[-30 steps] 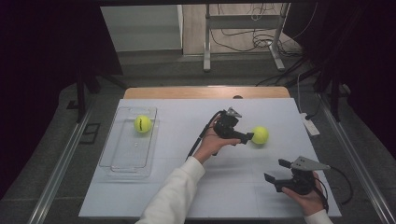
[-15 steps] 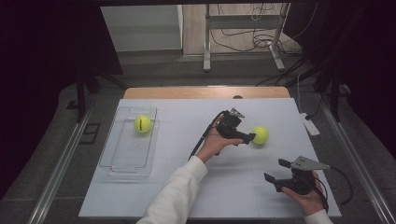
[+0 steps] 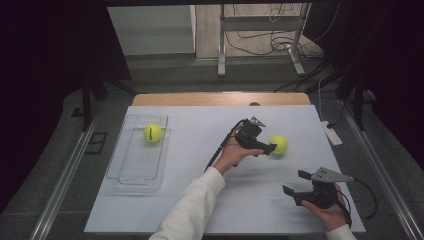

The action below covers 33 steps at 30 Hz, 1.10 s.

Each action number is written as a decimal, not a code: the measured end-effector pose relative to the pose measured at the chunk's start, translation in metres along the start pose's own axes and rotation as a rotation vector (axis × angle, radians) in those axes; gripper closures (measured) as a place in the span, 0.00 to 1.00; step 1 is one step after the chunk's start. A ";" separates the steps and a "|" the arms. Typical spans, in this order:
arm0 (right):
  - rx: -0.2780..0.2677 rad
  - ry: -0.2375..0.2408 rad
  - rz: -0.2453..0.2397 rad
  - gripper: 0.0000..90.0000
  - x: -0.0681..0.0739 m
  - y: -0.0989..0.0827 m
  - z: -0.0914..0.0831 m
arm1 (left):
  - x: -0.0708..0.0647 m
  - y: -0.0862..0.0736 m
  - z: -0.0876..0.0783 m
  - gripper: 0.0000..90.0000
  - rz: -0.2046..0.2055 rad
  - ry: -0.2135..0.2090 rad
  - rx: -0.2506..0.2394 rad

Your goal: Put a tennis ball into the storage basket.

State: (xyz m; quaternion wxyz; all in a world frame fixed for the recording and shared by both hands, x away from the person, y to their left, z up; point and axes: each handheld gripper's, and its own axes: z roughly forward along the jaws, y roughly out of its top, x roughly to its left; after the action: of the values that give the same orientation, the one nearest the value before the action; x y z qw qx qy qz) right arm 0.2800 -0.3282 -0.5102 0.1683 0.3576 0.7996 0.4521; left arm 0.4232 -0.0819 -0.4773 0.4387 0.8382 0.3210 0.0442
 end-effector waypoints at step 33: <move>-0.002 0.001 0.004 0.16 -0.001 -0.001 -0.001 | 0.000 0.002 0.026 0.14 0.010 0.001 0.033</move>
State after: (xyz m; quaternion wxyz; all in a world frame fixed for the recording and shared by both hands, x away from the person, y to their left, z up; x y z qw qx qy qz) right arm 0.2795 -0.3301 -0.5105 0.1674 0.3586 0.7986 0.4535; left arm 0.4340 -0.1010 -0.4914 0.4246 0.8469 0.3175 0.0414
